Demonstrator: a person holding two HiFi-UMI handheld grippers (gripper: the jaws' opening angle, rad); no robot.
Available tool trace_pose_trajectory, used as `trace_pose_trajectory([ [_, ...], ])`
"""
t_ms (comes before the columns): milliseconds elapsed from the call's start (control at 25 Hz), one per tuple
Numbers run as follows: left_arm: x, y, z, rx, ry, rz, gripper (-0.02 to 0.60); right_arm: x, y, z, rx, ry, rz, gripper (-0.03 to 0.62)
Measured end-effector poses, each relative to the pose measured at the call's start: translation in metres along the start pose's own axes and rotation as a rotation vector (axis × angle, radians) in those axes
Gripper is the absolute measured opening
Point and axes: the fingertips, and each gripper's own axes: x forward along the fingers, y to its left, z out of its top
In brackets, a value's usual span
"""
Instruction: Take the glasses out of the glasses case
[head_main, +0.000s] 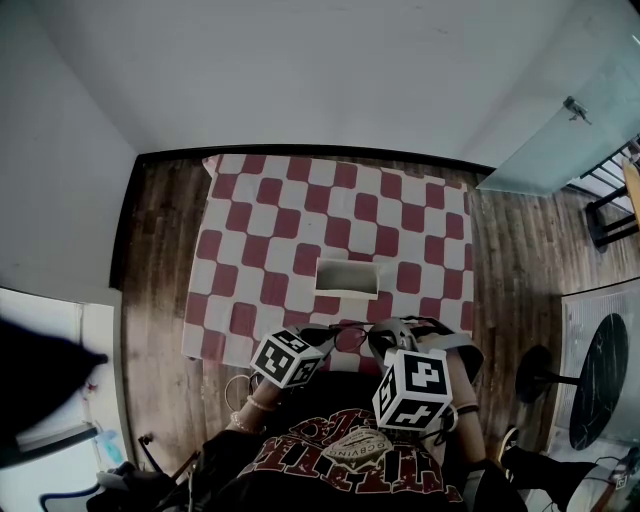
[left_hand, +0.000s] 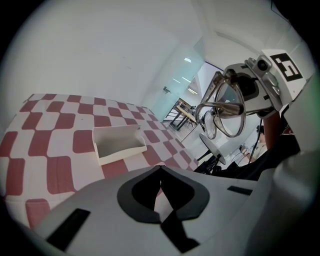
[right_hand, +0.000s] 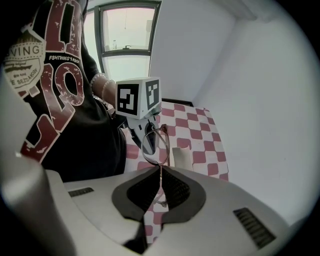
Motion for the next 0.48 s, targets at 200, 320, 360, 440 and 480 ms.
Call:
trace_pose_trajectory([
  [200, -0.0001, -0.0009, 0.0005, -0.001, 0.005, -0.001, 0.009, 0.0, 0.0006, -0.001, 0.004, 0.0, 0.01, 0.023],
  [320, -0.0004, -0.0011, 0.0008, 0.0, 0.006, -0.002, 0.009, 0.0003, 0.0013, -0.0014, 0.005, 0.002, 0.015, 0.023],
  [360, -0.0005, -0.001, 0.0006, 0.0, 0.006, -0.002, 0.009, 0.0004, 0.0015, -0.0015, 0.005, 0.002, 0.016, 0.023],
  [440, -0.0008, -0.001, 0.0008, 0.0, 0.006, -0.001, 0.009, 0.0005, 0.0017, -0.0016, 0.005, 0.003, 0.018, 0.023],
  [480, -0.0009, -0.0011, 0.001, 0.0, 0.007, -0.001, 0.009, 0.0006, 0.0017, -0.0016, 0.006, 0.004, 0.019, 0.023],
])
